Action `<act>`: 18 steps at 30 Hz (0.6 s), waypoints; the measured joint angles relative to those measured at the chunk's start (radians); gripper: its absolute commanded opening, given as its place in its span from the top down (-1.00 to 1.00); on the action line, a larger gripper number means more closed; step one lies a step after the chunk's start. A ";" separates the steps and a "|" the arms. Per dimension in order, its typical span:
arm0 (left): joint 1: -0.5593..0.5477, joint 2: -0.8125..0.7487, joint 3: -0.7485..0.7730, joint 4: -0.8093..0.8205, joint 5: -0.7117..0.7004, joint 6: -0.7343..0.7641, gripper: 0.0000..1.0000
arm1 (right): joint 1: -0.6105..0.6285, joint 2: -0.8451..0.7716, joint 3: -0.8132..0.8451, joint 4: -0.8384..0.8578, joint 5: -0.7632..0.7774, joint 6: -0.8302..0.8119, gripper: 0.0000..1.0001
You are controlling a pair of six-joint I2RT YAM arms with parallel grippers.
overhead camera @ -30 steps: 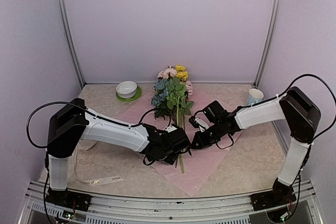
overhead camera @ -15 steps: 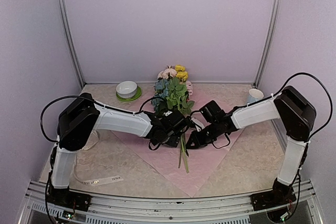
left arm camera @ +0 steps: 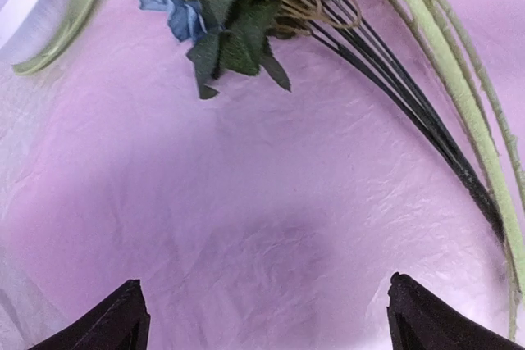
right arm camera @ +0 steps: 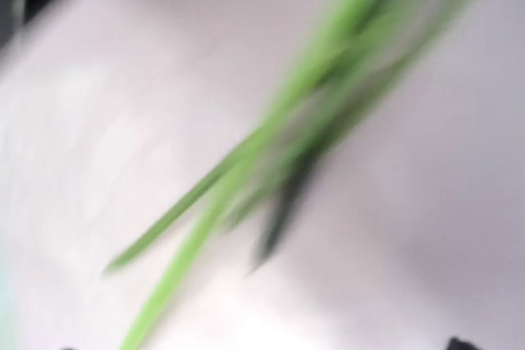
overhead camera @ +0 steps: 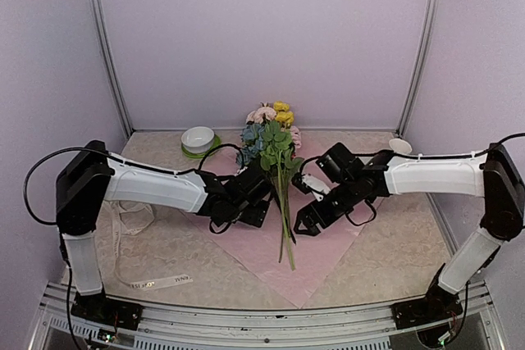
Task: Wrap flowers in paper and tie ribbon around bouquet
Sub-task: Adjust the fake flower on the flattened wrapping paper, then pick up the bottom corner of the flattened wrapping paper from the center of the board.
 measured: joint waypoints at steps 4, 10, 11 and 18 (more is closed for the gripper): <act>-0.002 -0.123 -0.052 -0.006 -0.025 -0.024 -0.98 | 0.196 -0.023 -0.020 -0.097 0.076 -0.011 -1.00; -0.008 -0.231 -0.134 -0.036 -0.063 -0.090 -0.98 | 0.404 -0.002 -0.035 -0.188 0.099 0.011 -1.00; -0.012 -0.240 -0.145 -0.042 -0.071 -0.098 -0.98 | 0.426 0.011 -0.035 -0.195 0.102 0.015 -1.00; -0.058 -0.256 -0.160 -0.079 -0.106 -0.130 -0.98 | 0.505 0.141 -0.005 -0.228 0.203 0.026 -0.86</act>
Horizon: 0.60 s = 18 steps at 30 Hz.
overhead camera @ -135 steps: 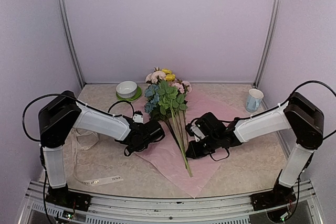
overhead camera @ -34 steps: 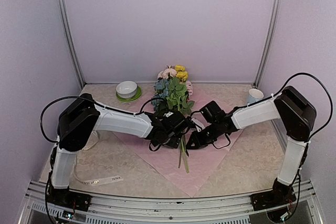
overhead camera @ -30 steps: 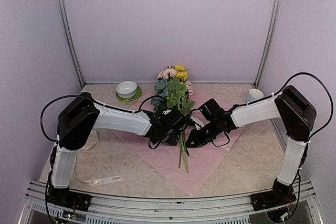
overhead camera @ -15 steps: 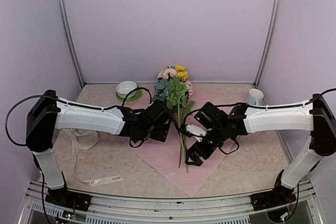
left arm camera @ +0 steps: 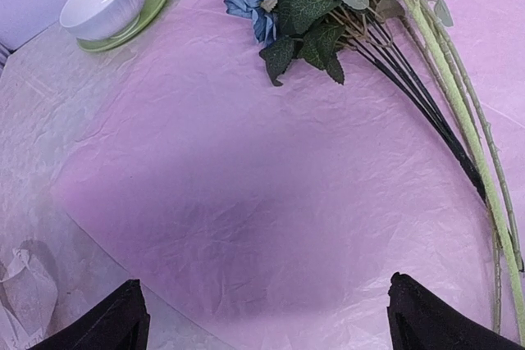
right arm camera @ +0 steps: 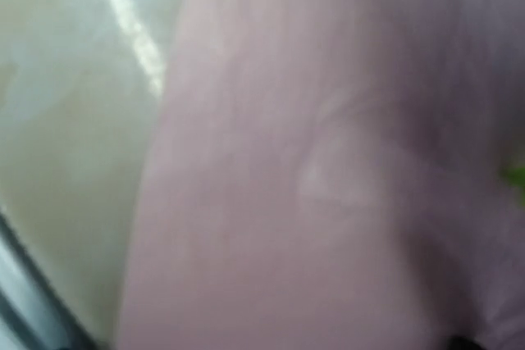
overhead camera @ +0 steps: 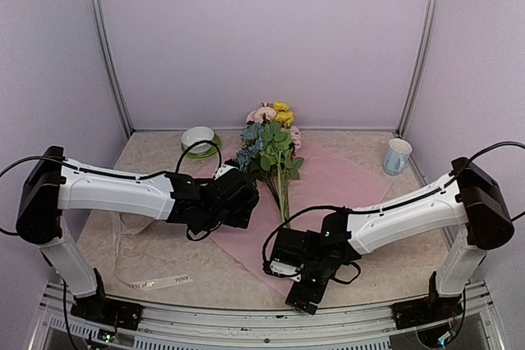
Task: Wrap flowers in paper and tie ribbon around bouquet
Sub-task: Pick up the bottom corner of the flattened wrapping paper from the center of the board.
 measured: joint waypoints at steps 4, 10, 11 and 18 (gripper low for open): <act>-0.004 -0.005 0.000 -0.014 -0.016 -0.006 -0.98 | 0.016 0.030 0.027 -0.027 0.055 0.006 -0.23; -0.003 -0.022 0.000 -0.022 -0.037 -0.008 -0.97 | 0.016 0.041 0.045 -0.023 0.095 0.024 0.63; -0.003 -0.023 0.000 -0.023 -0.039 -0.008 -0.98 | 0.016 0.042 0.049 -0.024 0.101 0.017 0.81; -0.005 -0.148 -0.138 0.109 0.037 0.055 -0.76 | -0.018 0.048 0.055 -0.016 0.161 -0.001 1.00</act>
